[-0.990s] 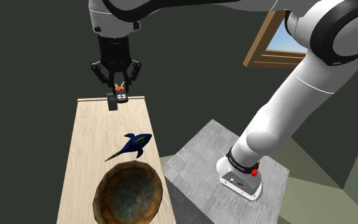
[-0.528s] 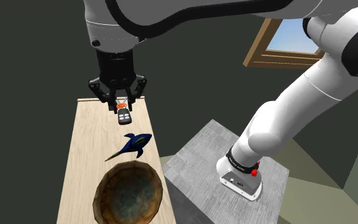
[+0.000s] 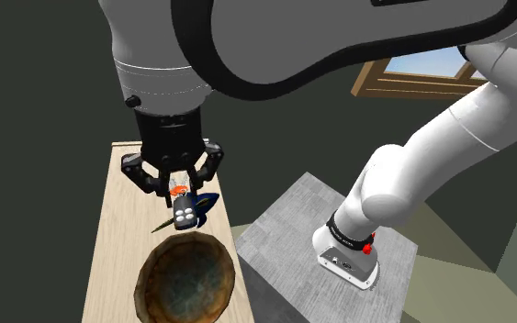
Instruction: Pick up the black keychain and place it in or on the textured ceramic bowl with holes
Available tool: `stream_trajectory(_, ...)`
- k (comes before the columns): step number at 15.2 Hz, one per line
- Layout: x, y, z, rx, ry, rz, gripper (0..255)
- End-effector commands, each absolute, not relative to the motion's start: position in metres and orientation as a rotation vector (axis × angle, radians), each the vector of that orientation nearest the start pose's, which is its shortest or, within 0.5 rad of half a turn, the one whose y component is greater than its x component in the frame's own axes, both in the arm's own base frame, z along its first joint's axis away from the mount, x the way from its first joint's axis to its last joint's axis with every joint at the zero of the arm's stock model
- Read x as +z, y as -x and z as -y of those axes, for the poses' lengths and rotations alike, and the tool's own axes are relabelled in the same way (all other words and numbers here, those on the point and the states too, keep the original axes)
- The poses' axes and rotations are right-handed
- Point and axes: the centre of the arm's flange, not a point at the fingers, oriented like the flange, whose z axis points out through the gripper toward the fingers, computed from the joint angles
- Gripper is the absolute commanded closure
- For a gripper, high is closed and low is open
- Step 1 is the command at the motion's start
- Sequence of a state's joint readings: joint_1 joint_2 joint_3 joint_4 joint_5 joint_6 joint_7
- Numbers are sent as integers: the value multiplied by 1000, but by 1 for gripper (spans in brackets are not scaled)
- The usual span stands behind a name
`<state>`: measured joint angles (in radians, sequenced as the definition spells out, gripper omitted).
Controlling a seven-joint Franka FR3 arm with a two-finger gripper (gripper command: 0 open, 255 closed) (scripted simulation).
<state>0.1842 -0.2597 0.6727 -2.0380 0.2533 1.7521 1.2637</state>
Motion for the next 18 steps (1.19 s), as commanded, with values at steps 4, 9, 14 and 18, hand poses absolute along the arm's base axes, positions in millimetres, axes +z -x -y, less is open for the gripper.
stream_trajectory(4, 525, -230, -438, 178, 3066, -762, 255)
stream_trajectory(9, 511, -204, -454, 178, 3066, -762, 255)
stream_trajectory(14, 485, -204, -454, 178, 3066, -762, 255)
stream_trajectory(18, 463, -204, -454, 178, 3066, -762, 255)
